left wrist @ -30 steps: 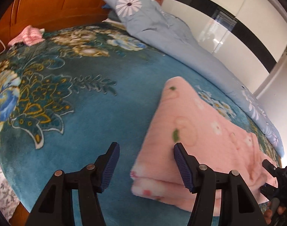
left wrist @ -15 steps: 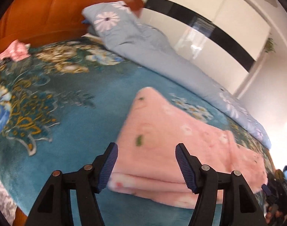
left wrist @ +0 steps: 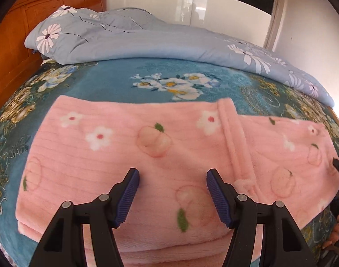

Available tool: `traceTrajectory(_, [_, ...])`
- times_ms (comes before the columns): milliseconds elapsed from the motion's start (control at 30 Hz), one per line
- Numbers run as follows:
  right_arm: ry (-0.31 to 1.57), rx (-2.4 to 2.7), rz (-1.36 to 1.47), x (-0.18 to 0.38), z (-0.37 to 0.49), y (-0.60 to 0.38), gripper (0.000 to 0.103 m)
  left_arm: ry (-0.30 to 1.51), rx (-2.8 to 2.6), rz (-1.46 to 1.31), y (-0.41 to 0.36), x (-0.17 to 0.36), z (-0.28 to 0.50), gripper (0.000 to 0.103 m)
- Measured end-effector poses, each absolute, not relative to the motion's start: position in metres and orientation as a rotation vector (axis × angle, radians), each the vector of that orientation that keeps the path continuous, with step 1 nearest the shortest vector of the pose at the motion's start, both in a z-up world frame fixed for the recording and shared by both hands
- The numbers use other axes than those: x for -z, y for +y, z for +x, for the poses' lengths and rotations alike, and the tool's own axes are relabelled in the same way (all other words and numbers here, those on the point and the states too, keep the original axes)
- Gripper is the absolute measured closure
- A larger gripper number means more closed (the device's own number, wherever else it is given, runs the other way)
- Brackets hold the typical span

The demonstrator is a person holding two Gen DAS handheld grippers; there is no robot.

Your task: Fold clothes

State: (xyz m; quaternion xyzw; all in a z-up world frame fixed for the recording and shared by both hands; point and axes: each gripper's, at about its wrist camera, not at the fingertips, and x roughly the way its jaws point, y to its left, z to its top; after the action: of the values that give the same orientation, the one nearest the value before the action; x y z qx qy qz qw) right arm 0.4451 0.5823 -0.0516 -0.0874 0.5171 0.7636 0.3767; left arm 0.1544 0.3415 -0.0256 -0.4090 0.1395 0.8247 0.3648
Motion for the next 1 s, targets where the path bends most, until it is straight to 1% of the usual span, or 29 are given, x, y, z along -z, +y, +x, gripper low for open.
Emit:
traceTrajectory(100, [1.316,-1.965,-0.215,0.049,0.438,0.586,0.028,0.455,-2.105,-0.987,0.346,0.029,0.176,0.037])
traceTrajectory(167, [1.326,-1.963,-0.187,0.046,0.437,0.588,0.028,0.482,-2.096,-0.968,0.346,0.030,0.182,0.037])
traceTrajectory(200, [1.335,-1.958,-0.177,0.045,0.438,0.589,0.028,0.462,-2.083,-0.970,0.341,0.028,0.181,0.037])
traceTrajectory(267, [1.338,-1.956,-0.172,0.040,0.437,0.589,0.032,0.366,-2.065,-0.976,0.322,0.017,0.174,0.037])
traceTrajectory(300, [1.328,-1.961,-0.179,0.037,0.436,0.589,0.042,0.311,-2.076,-0.974,0.310,0.010,0.169,0.037])
traceTrajectory(333, [1.308,-1.965,-0.190,0.032,0.435,0.589,0.061,0.259,-2.101,-0.963,0.295,0.002,0.165,0.036])
traceTrajectory(367, [1.283,-1.969,-0.204,0.026,0.433,0.589,0.068,0.216,-2.132,-0.949,0.280,-0.006,0.159,0.036])
traceTrajectory(433, [1.240,-1.988,-0.241,0.012,0.426,0.589,0.075,0.136,-2.198,-0.926,0.249,-0.019,0.146,0.036])
traceTrajectory(467, [1.209,-2.008,-0.260,0.004,0.421,0.587,0.077,0.097,-2.233,-0.919,0.233,-0.024,0.139,0.036])
traceTrajectory(533, [1.140,-2.062,-0.295,-0.017,0.409,0.581,0.084,0.022,-2.287,-0.925,0.202,-0.031,0.123,0.036])
traceTrajectory(600, [1.072,-2.130,-0.324,-0.040,0.396,0.572,0.086,-0.062,-2.332,-0.937,0.171,-0.034,0.109,0.036])
traceTrajectory(767, [0.825,-2.352,-0.383,-0.118,0.340,0.523,0.087,-0.297,-2.370,-0.968,0.106,-0.029,0.086,0.036])
traceTrajectory(900, [0.598,-2.582,-0.444,-0.171,0.278,0.455,0.087,-0.381,-2.368,-0.994,0.079,-0.021,0.072,0.036])
traceTrajectory(1000, [0.434,-2.750,-0.537,-0.188,0.227,0.395,0.087,-0.423,-2.355,-1.006,0.065,-0.016,0.067,0.036])
